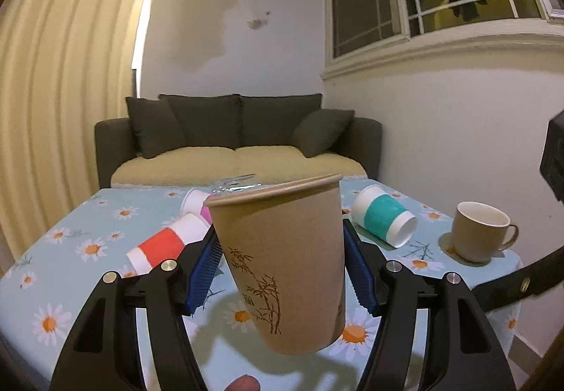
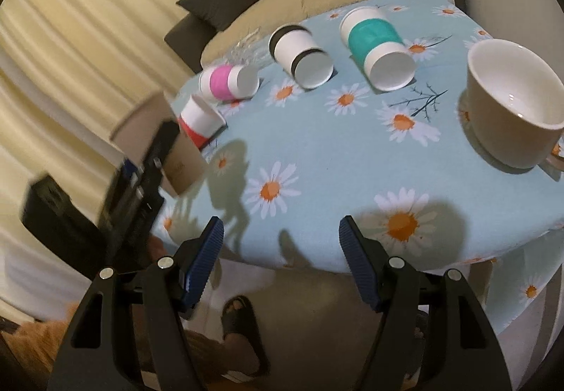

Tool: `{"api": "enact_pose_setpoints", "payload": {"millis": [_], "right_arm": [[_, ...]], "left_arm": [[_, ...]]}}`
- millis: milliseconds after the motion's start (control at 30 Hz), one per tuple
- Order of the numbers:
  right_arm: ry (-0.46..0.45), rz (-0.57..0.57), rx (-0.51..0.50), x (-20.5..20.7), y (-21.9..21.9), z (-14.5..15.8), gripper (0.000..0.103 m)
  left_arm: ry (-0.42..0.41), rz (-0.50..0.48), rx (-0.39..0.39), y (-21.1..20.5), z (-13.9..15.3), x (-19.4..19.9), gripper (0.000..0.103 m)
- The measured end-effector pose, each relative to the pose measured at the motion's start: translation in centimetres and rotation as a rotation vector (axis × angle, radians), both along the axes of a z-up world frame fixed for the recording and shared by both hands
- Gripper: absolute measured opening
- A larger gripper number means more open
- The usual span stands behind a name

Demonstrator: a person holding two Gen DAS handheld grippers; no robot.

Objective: Flip cup upright
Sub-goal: 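Lower the upright tan cup onto the tablecloth with the left gripper and release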

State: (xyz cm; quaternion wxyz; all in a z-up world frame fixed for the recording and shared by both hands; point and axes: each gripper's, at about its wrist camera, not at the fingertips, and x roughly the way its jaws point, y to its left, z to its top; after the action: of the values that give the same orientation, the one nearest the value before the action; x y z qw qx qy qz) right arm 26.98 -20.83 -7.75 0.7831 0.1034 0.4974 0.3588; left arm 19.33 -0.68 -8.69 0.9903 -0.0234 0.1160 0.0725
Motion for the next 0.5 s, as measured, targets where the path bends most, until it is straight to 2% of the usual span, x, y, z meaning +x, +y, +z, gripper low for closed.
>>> {"api": "enact_pose_setpoints", "payload": {"millis": [200,500], "right_arm": [[-0.017,0.014,0.02,0.3,-0.1,0.5,0.068],[-0.033,0.048,0.016,-0.3,0.6,0.7,0.068]], "left_arm": [[-0.015,0.047,0.047,-0.7,-2.3,-0.1,0.063],[-0.068,0.065,0.121,-1.9,-4.1,-0.2,0.065]]}}
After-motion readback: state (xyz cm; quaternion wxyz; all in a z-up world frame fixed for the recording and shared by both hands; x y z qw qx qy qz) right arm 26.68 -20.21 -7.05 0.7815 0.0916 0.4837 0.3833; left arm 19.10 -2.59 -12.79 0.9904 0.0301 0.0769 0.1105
